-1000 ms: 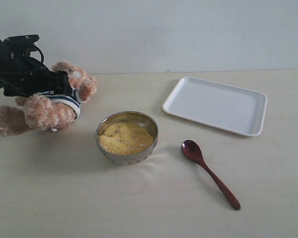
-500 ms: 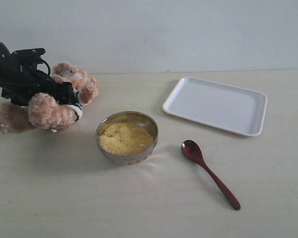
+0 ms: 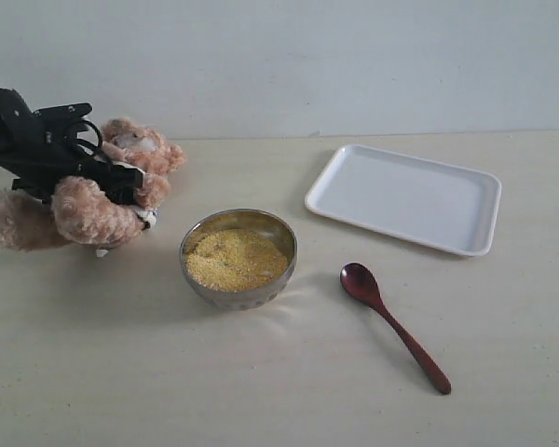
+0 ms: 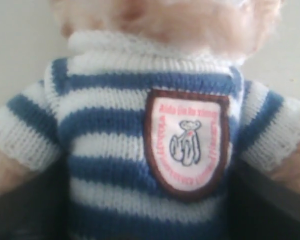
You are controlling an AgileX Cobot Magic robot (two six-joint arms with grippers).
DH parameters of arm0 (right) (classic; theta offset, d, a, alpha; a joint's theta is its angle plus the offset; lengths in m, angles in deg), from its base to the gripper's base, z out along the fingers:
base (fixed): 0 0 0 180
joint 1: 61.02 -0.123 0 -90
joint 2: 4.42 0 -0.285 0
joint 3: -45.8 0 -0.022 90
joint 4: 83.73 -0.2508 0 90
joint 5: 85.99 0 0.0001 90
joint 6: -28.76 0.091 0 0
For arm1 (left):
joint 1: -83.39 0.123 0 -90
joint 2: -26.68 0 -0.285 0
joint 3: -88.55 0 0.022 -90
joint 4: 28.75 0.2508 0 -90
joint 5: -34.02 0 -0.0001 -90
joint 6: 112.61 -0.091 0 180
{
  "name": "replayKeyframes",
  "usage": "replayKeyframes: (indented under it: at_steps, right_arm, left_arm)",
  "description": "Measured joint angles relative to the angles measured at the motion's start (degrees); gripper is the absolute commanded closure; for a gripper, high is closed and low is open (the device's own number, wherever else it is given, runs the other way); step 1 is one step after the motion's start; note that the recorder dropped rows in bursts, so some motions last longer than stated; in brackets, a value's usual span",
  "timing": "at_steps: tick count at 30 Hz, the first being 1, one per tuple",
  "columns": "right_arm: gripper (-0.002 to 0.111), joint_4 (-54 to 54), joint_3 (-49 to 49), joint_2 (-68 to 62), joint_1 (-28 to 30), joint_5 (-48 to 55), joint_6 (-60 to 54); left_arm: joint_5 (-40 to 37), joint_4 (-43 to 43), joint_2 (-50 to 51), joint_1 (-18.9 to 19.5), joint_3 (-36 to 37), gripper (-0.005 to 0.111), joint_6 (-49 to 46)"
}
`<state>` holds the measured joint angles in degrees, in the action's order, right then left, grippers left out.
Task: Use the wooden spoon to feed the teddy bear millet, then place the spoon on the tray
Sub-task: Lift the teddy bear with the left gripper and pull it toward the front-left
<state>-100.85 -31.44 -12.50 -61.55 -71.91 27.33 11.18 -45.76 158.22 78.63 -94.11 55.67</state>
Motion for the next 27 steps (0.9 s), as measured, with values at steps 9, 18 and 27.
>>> replayKeyframes:
  at_steps: [9, 18, 27]
  right_arm:
    - [0.108, 0.00, 0.00, 0.00, 0.00, 0.00, 0.00]
    - [0.108, 0.00, 0.00, 0.00, 0.00, 0.00, 0.09]
    - [0.108, 0.00, 0.00, 0.00, 0.00, -0.04, 0.09]
  left_arm:
    - [-8.52, 0.53, -4.89, 0.10, 0.56, 0.102, -2.33]
    - [-19.47, 2.71, -19.19, 0.10, 1.29, 0.102, -3.47]
    - [-23.27, 6.57, -32.59, 0.10, 6.12, 0.102, -3.43]
